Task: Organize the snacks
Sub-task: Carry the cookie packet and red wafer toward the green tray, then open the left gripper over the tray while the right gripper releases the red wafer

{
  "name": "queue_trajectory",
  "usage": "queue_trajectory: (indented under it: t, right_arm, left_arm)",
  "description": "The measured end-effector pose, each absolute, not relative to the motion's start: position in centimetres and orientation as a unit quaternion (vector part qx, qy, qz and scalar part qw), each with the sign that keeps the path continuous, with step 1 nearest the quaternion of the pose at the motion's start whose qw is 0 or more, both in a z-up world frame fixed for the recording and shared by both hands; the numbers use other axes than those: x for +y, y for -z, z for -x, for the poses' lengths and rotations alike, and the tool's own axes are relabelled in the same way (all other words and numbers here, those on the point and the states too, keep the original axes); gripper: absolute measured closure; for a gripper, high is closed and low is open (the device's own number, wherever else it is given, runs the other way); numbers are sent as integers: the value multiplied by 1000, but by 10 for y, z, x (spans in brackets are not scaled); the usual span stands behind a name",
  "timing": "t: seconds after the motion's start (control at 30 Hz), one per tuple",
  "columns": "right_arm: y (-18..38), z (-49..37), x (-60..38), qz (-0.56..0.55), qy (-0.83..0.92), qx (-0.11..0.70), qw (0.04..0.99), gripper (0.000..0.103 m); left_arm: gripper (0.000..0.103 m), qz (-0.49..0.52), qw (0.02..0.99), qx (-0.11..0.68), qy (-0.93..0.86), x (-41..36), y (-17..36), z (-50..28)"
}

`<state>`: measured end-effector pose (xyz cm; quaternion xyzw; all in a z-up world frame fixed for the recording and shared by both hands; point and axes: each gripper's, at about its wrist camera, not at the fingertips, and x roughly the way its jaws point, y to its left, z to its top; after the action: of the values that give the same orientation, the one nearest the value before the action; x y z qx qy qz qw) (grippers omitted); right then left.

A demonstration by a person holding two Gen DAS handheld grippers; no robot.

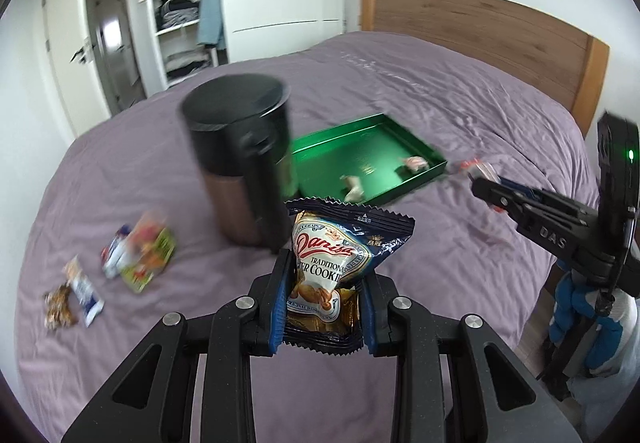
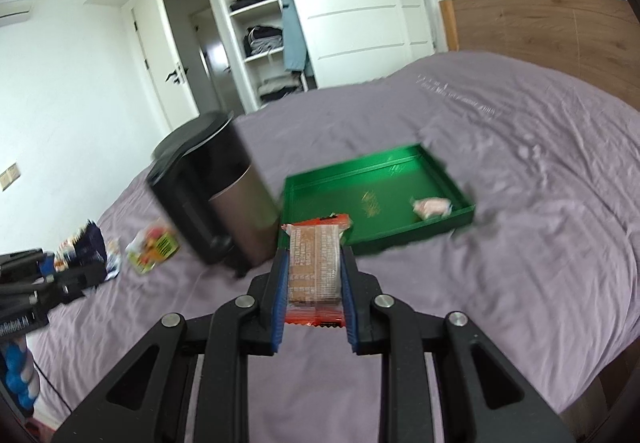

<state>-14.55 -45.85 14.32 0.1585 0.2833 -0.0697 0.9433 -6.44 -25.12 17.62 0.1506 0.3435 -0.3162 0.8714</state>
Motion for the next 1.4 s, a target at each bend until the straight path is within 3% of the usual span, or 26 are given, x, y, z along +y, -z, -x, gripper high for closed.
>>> queue_trajectory:
  t: [0.67, 0.93, 1.33, 1.4]
  right_arm:
    - [-47, -19, -597, -121, 140, 289, 939, 100]
    - [1, -44, -635, -133, 156, 286, 936, 100]
    - [25, -52, -638, -136, 147, 300, 933, 99]
    - [26, -54, -637, -129, 149, 304, 932, 94]
  left_arm:
    - [77, -84, 889, 360, 271, -433, -97, -84]
    - [77, -17, 905, 360, 225, -455, -56, -132]
    - [77, -36, 897, 372, 236, -476, -15, -125]
    - [77, -46, 899, 370, 232, -478, -12, -123]
